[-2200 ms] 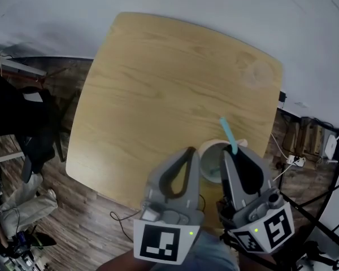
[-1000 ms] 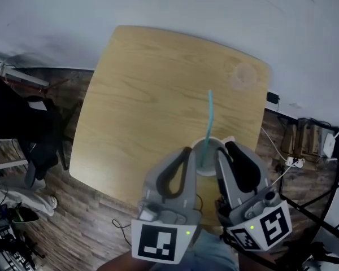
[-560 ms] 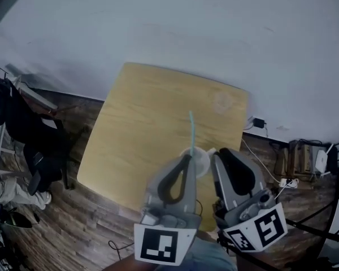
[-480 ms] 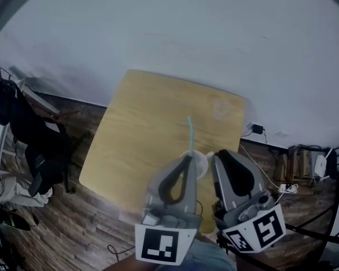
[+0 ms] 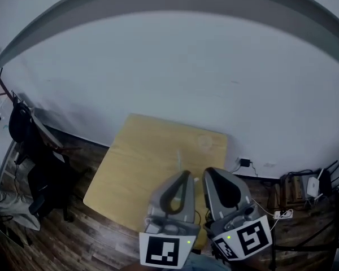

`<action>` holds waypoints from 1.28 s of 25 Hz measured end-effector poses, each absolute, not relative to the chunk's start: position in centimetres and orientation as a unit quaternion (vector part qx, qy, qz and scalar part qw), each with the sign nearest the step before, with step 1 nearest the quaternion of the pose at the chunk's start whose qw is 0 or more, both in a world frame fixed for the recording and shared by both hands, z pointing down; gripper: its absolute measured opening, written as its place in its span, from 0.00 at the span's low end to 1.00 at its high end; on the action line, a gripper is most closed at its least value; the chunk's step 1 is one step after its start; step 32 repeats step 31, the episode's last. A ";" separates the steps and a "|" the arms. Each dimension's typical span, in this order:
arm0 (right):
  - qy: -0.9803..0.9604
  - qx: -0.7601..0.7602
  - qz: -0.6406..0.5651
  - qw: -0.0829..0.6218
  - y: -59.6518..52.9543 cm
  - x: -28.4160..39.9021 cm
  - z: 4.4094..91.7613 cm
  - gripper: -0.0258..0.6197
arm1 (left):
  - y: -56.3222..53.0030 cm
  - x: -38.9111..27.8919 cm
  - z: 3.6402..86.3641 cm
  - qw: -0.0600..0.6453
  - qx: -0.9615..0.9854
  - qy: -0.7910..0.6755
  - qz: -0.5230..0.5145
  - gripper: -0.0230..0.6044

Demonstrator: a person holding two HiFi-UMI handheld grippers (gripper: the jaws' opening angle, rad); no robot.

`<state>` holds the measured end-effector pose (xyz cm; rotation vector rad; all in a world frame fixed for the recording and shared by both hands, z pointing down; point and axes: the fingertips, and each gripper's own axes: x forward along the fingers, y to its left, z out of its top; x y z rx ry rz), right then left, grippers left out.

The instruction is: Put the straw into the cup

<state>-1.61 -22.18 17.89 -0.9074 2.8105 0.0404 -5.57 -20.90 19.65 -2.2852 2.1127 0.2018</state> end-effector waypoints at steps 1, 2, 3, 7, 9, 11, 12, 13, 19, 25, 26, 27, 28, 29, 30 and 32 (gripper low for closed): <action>0.947 -0.307 0.019 0.097 -22.0 -1.3 17.4 0.05 | -20.7 -5.2 19.2 0.017 -0.733 0.676 0.068 0.06; 0.946 -0.307 0.024 0.100 -21.9 -1.0 17.0 0.05 | -20.6 -4.9 18.8 0.021 -0.734 0.675 0.070 0.06; 0.946 -0.307 0.029 0.102 -21.7 -0.7 16.7 0.05 | -20.4 -4.6 18.5 0.026 -0.734 0.674 0.073 0.06; 0.944 -0.308 0.048 0.108 -21.0 -0.1 15.9 0.05 | -19.6 -3.8 17.6 0.044 -0.736 0.671 0.073 0.06; 0.944 -0.306 0.048 0.110 -20.6 -0.1 15.6 0.05 | -19.3 -3.8 17.3 0.047 -0.735 0.673 0.073 0.06; 0.945 -0.302 0.047 0.114 -20.3 -0.2 15.4 0.05 | -19.0 -4.0 17.0 0.049 -0.732 0.675 0.074 0.06; 0.946 -0.301 0.047 0.115 -20.1 -0.2 15.3 0.05 | -18.9 -4.1 16.9 0.049 -0.731 0.677 0.075 0.06; 0.946 -0.300 0.047 0.116 -19.9 -0.2 15.3 0.05 | -18.7 -4.1 16.8 0.050 -0.730 0.678 0.075 0.06; 0.944 -0.305 0.047 0.120 -19.3 0.0 15.4 0.05 | -17.8 -4.5 17.1 0.047 -0.727 0.681 0.075 0.06; 0.944 -0.307 0.037 0.112 -19.1 -0.2 15.9 0.05 | -17.6 -4.8 17.3 0.043 -0.727 0.681 0.076 0.06; 0.945 -0.307 0.035 0.112 -19.2 -0.3 16.0 0.05 | -17.7 -4.8 17.4 0.041 -0.727 0.681 0.074 0.06; 0.945 -0.307 0.034 0.111 -19.4 -0.4 16.1 0.05 | -17.9 -4.9 17.5 0.040 -0.727 0.681 0.074 0.06; 0.945 -0.306 0.034 0.111 -19.6 -0.5 16.1 0.05 | -18.1 -5.1 17.5 0.039 -0.728 0.681 0.074 0.06; 0.945 -0.306 0.034 0.112 -19.8 -0.6 16.1 0.05 | -18.4 -5.2 17.5 0.039 -0.728 0.681 0.075 0.06; 0.945 -0.306 0.035 0.112 -20.1 -0.7 16.0 0.05 | -18.6 -5.4 17.5 0.039 -0.728 0.681 0.076 0.06; 0.945 -0.306 0.035 0.113 -20.3 -0.9 16.0 0.05 | -18.9 -5.5 17.5 0.039 -0.728 0.680 0.077 0.06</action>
